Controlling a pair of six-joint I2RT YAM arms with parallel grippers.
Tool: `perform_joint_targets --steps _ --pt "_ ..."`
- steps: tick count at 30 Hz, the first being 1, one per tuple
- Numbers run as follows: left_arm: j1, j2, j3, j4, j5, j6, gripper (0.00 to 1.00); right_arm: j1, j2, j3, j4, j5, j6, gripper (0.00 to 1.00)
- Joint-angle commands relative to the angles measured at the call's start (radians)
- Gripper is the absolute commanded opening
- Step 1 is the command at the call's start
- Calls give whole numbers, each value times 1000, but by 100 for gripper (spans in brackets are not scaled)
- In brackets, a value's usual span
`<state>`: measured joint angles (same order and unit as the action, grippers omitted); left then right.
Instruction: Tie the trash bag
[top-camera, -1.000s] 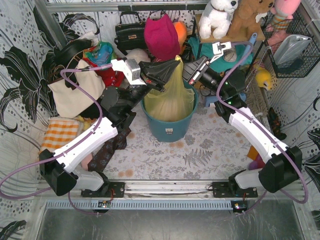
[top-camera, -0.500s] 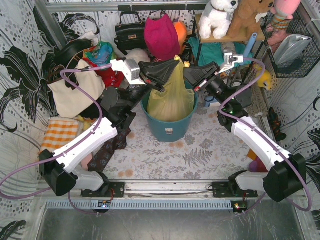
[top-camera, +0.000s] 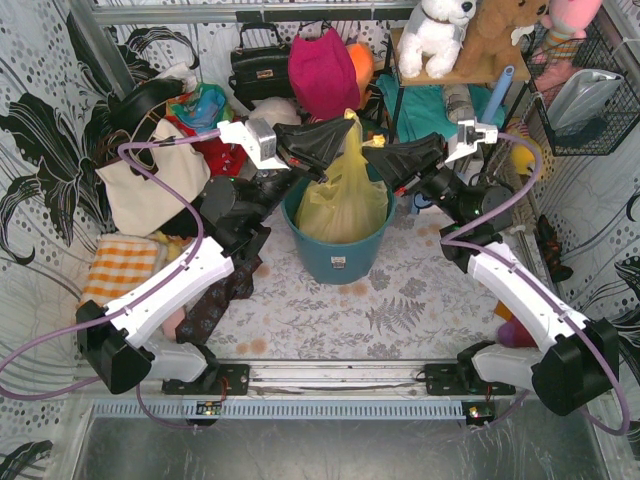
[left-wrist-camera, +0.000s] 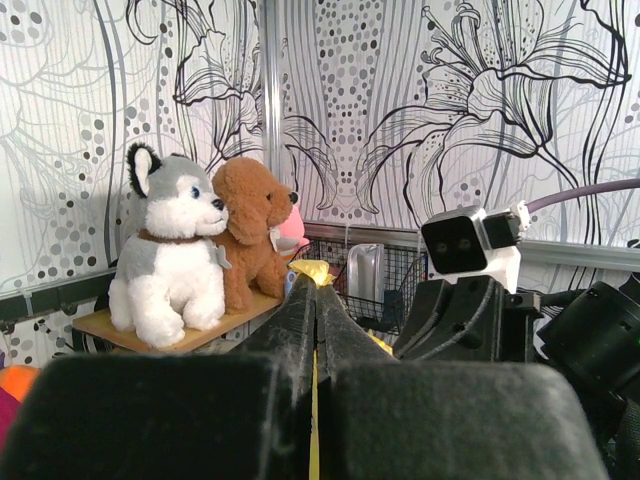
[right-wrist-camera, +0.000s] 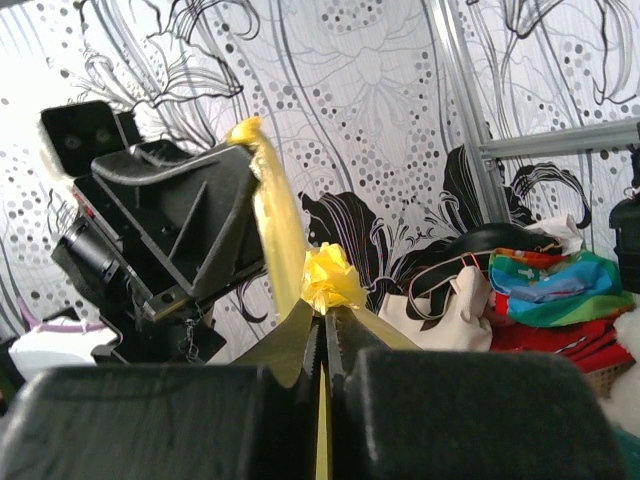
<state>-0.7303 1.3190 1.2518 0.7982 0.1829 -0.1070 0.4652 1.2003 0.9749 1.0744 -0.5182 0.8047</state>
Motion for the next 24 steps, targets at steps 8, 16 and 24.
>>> perform_joint_targets --steps 8,16,24 --pt "2 7 16 6 -27 16 0 39 -68 1 -108 -166 -245 0" --pt "2 3 9 -28 -14 22 0 154 -96 27 -349 -71 -508 0" --pt "2 -29 -37 -81 -15 34 0 268 -89 41 -438 98 -633 0"
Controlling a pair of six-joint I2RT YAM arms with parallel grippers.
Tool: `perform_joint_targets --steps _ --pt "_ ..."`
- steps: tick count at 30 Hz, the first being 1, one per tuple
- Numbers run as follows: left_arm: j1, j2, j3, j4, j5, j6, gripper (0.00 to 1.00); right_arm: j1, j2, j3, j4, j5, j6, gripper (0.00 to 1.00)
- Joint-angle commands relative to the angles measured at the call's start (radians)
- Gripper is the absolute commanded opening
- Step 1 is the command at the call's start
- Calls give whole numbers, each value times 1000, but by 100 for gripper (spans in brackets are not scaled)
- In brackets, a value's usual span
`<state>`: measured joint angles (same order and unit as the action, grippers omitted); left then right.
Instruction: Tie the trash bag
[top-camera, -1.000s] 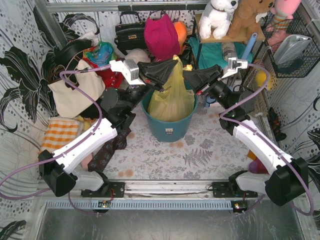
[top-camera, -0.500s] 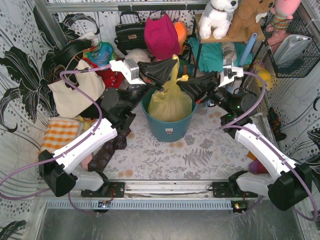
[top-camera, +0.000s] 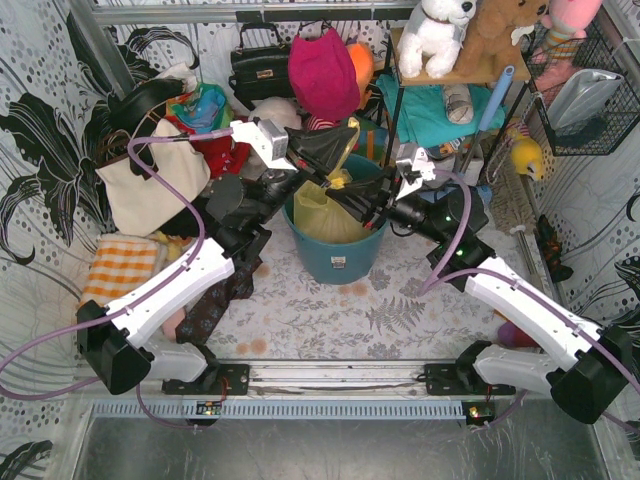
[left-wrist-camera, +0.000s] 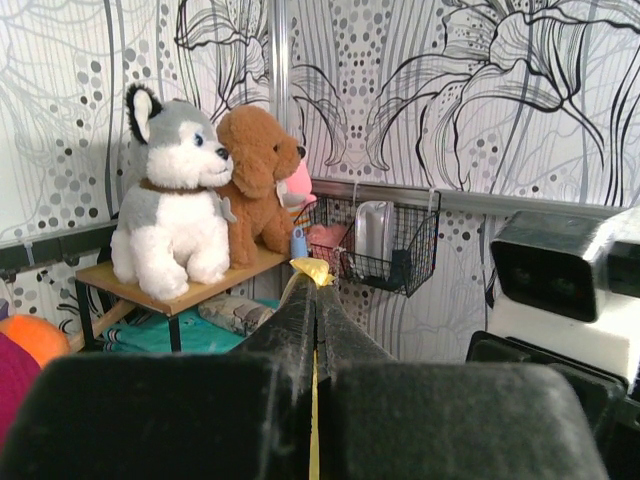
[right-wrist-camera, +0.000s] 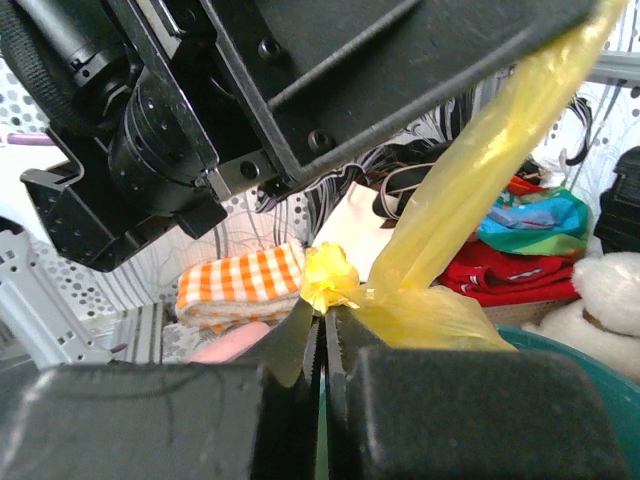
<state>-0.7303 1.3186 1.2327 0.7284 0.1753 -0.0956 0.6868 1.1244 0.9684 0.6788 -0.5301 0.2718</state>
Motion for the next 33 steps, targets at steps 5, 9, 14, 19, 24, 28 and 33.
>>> perform_joint_targets --steps 5,9,14,19,24,28,33 --pt "2 -36 -25 -40 18 25 0 141 -4 39 -75 342 -150 0" --pt "2 -34 -23 -57 48 26 0 207 20 34 -76 496 -143 0" --pt "2 -35 -24 -69 75 22 0 259 37 13 -71 681 -130 0" --pt "3 -41 -28 -77 85 19 0 289 64 9 -55 799 -106 0" --pt "2 -42 -29 -86 92 18 0 334 104 12 -23 905 -92 0" --pt "2 -44 -30 -92 97 16 0 367 128 -12 43 1015 -81 0" --pt "3 -48 -38 -90 105 13 0 397 183 -34 175 1139 -78 0"
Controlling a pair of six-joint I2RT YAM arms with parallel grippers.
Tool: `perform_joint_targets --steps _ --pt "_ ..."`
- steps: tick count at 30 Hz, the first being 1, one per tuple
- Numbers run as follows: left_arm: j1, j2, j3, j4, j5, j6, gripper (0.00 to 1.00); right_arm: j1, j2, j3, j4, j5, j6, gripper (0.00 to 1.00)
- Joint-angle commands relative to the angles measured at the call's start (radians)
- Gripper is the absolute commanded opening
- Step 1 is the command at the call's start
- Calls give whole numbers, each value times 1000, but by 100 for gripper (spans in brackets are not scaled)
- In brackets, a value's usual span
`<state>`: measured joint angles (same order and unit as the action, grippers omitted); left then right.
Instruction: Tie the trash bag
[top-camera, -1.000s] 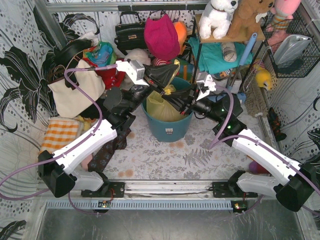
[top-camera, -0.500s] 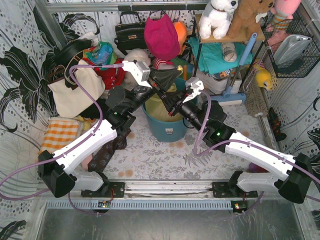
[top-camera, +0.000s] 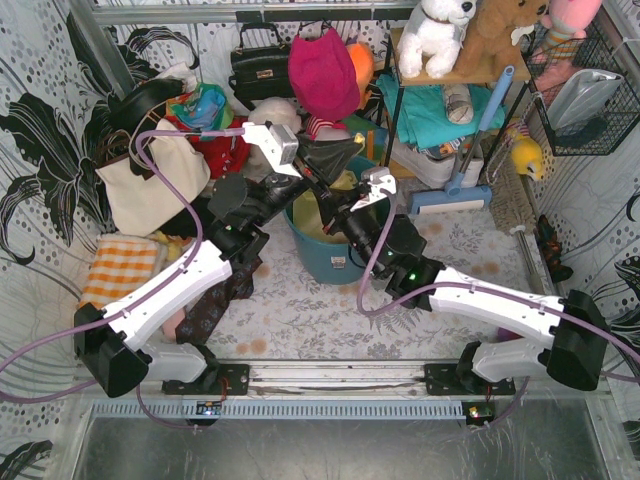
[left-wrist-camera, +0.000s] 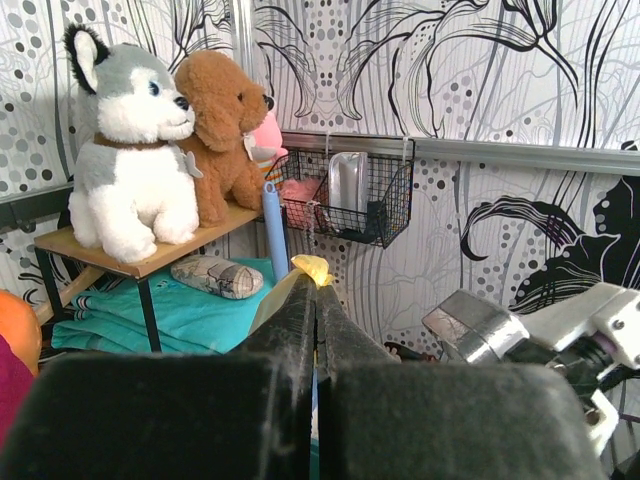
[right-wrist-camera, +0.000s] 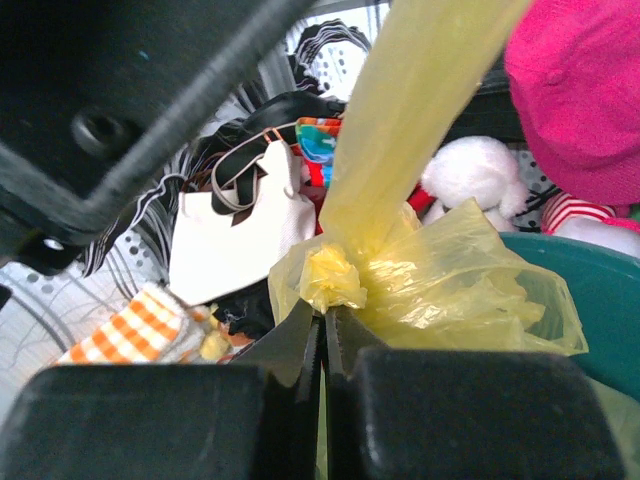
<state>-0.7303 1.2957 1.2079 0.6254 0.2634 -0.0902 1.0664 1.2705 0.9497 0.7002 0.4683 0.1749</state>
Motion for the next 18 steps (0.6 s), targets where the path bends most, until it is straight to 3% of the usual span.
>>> perform_joint_targets --steps 1,7,12,18 --pt "2 -26 -12 11 21 7 0 21 53 -12 171 163 19 0" --pt "2 -39 -24 1 20 7 3 25 131 0 267 290 8 0" --pt "2 -90 -55 -15 -25 14 41 26 137 -6 300 336 -12 0" --pt "2 -174 -38 -142 -138 10 65 25 123 -15 293 351 -8 0"
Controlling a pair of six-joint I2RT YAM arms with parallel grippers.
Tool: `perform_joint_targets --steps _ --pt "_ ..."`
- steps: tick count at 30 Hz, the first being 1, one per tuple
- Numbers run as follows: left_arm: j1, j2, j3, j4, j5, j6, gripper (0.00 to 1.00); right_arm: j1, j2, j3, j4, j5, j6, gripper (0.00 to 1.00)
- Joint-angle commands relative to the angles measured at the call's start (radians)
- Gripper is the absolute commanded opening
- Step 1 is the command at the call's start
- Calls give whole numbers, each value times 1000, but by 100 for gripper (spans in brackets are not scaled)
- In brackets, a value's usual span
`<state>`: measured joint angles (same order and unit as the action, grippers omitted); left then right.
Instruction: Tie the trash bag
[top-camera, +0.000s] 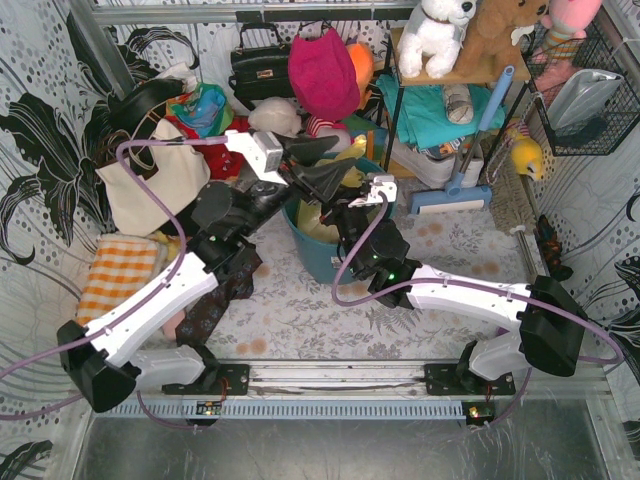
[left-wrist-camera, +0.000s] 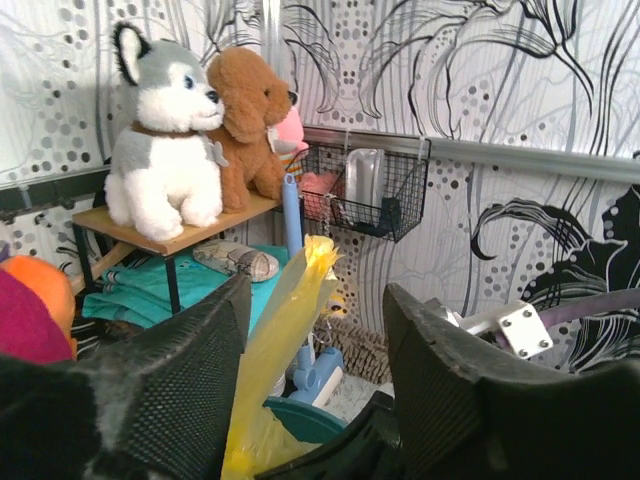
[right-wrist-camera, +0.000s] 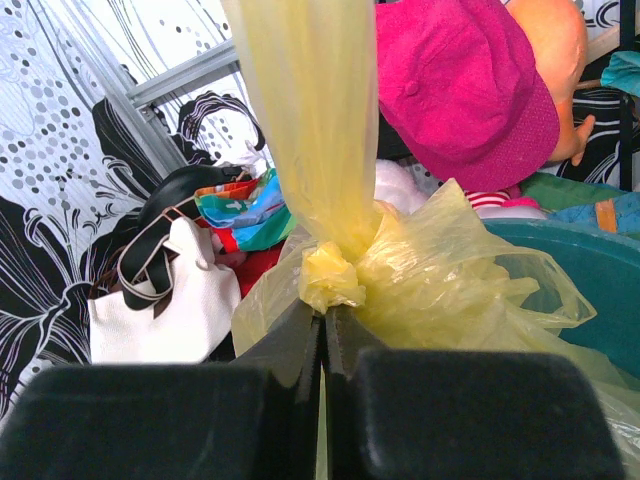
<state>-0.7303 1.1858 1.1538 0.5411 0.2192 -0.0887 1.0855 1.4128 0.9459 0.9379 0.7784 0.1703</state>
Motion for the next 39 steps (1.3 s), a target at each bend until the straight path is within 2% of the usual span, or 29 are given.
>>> perform_joint_targets --steps 1,4,9,12,14,17,21,27,34,39 --pt "2 -81 15 -81 -134 6 66 7 -21 -12 52 42 -3 0" --pt "3 -130 6 -146 -234 -6 67 7 -26 -12 43 44 -1 0" --pt "3 -146 22 -321 -350 -32 56 6 -36 -13 17 42 14 0" --pt "21 -120 -3 -382 -362 -104 55 6 -44 -12 -2 40 27 0" --pt "68 -93 -5 -421 -301 -180 54 6 -48 -12 -15 39 33 0" --pt "190 -73 -43 -390 -149 -286 52 6 -55 -12 -37 36 45 0" --pt "313 -37 -94 -262 101 -399 51 7 -64 -13 -54 33 60 0" --pt "395 44 -144 -71 383 -534 51 7 -66 -6 -70 26 62 0" --pt "434 122 -183 160 530 -689 54 7 -66 -4 -86 28 74 0" --pt "436 165 -157 140 548 -673 52 6 -65 -2 -90 29 74 0"
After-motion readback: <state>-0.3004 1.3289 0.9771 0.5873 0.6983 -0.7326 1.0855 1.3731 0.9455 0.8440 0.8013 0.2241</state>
